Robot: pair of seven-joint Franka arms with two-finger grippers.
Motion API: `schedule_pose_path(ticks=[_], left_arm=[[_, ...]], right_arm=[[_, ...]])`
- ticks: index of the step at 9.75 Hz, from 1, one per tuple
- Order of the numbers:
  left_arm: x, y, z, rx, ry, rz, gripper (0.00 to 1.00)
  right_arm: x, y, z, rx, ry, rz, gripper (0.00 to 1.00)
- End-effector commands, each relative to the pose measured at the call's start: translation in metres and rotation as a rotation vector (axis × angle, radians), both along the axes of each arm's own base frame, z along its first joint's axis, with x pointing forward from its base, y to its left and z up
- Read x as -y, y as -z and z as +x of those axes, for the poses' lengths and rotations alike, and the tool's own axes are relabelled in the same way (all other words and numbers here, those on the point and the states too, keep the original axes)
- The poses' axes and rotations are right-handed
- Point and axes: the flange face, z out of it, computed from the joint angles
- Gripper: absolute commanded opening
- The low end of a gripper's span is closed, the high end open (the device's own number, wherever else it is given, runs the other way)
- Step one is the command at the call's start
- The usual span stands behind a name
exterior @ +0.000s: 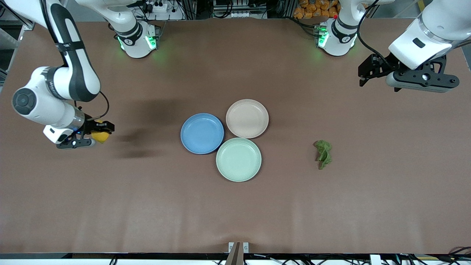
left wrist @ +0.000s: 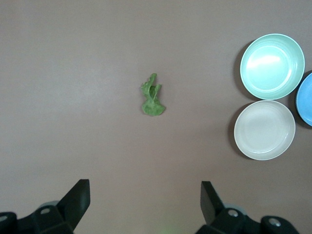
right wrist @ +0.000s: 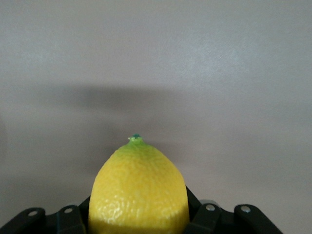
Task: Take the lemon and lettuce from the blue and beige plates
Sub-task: 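Lower the lemon to the table with the right gripper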
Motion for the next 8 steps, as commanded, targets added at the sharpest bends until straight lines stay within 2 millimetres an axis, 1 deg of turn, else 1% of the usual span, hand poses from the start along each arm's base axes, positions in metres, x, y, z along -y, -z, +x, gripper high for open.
schedule_pose_path(ticks=[1, 5, 8], left_arm=[[0.0, -0.006, 0.0, -0.009, 0.029, -0.021, 1.0], [0.001, -0.006, -0.001, -0.01, 0.029, -0.023, 1.0], [0.003, -0.006, -0.001, -0.01, 0.031, -0.024, 1.0]], right_arm=[[0.001, 0.005, -0.012, 0.012, -0.006, 0.0, 0.5], [0.007, 0.043, -0.006, 0.032, -0.019, -0.014, 0.5], [0.009, 0.077, -0.001, 0.061, -0.018, -0.03, 0.5]])
